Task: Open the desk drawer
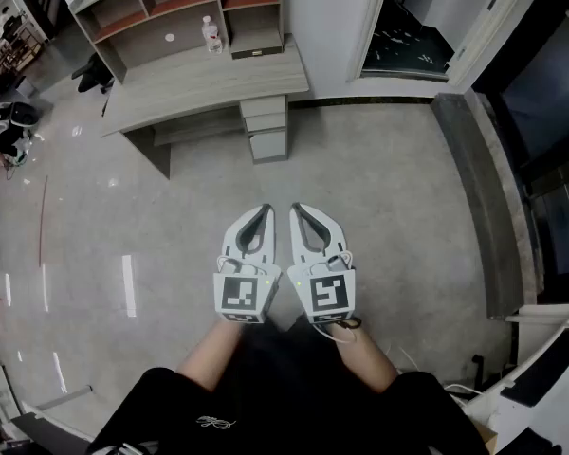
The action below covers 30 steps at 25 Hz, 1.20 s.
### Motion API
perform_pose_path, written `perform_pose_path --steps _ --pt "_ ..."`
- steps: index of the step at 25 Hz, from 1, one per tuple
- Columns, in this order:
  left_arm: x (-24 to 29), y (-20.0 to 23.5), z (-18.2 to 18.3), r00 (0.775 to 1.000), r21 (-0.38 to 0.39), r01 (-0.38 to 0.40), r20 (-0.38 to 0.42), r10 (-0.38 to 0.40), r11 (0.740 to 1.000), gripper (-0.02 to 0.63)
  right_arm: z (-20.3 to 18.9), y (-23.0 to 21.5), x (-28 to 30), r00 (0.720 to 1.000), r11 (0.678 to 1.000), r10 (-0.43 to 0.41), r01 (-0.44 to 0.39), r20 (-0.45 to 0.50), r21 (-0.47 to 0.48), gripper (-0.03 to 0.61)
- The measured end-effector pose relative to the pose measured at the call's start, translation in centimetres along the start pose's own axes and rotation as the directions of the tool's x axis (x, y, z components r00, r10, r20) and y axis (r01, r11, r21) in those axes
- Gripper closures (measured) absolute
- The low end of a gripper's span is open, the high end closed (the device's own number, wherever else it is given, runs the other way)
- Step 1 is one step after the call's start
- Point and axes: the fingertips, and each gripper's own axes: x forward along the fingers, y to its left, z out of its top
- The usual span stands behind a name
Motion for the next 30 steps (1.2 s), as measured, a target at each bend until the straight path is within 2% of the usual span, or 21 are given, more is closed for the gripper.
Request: perform_pose_path --steps 15,20,26,30 --pt "1.2 -2.4 -0.6 1.0 0.007 0.004 -0.026 -0.004 1.0 0.607 -1.9 -2.4 -1.5 0.998 0.998 -0.019 0.022 -0.052 0.06 0.572" --pt "2.6 -4.0 -0.5 1.0 0.015 -0.002 -0.027 0.002 1.0 0.607 -2.3 -4.1 -2.2 0.999 0.999 -0.001 0.002 -0.048 0.036 0.572" --pt "3.5 -5.8 -0.9 0.999 0.031 -0.035 -0.027 0.035 0.999 0.607 -2.8 -5.8 -3.3 0.999 0.998 0.019 -0.021 -0.032 -0.057 0.572" --pt "3.4 -6.0 -1.4 0.998 0.046 -0.051 -0.041 0.053 0.998 0.607 -3.6 -6.3 -3.1 0.999 0.998 0.04 -0.041 -0.032 -0.038 0.572"
